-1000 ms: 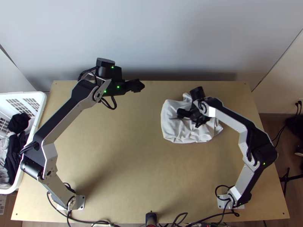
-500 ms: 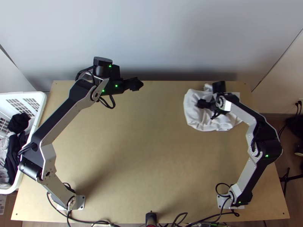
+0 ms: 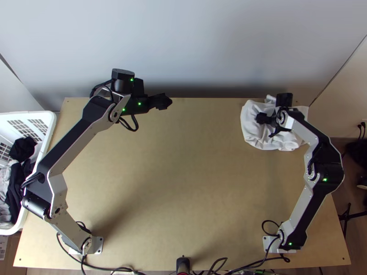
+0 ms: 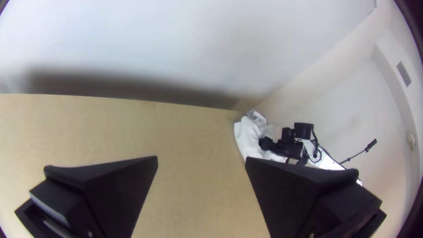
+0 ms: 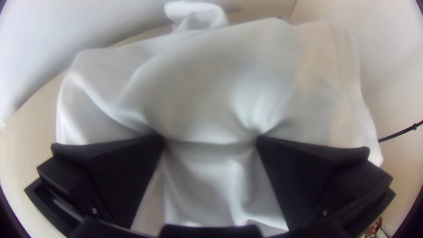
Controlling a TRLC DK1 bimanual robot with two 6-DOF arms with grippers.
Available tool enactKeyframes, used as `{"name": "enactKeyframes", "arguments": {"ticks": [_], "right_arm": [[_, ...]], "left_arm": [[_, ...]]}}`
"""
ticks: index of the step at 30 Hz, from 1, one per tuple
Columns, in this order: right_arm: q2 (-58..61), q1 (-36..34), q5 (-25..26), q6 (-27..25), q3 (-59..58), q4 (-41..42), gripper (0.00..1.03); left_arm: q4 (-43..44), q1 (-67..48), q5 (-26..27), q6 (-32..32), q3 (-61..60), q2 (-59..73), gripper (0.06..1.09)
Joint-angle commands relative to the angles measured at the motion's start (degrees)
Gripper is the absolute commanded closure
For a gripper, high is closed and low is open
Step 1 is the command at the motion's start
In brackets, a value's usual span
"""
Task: Fold the t-shirt
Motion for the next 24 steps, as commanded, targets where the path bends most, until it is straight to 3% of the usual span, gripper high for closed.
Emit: {"name": "enactKeyframes", "arguments": {"ticks": [1, 9, 16, 21, 24], "right_arm": [[-3.22, -0.14, -0.06, -1.04, 2.05, -1.64, 0.05], [-17.46, 5.49, -0.68, -0.17, 2.32, -11.93, 0.05], [-22.3, 4.0, -0.68, 7.22, 1.7, -26.25, 0.05], [-23.7, -1.54, -0.68, 7.22, -3.13, -26.6, 0.05], [-23.44, -3.47, -1.64, 5.99, -6.39, -22.74, 0.05]], "left_arm": [[-0.05, 0.24, 0.03, -0.01, -0.66, -0.44, 0.12], [0.13, -1.34, 0.12, -1.59, -2.24, -0.88, 0.12], [2.5, -7.05, 0.03, -1.5, -6.02, -0.53, 0.12], [3.38, -8.02, 0.03, -1.68, -6.55, -0.53, 0.12], [3.55, -8.2, 0.03, -1.59, -6.55, -0.62, 0.12]]}}
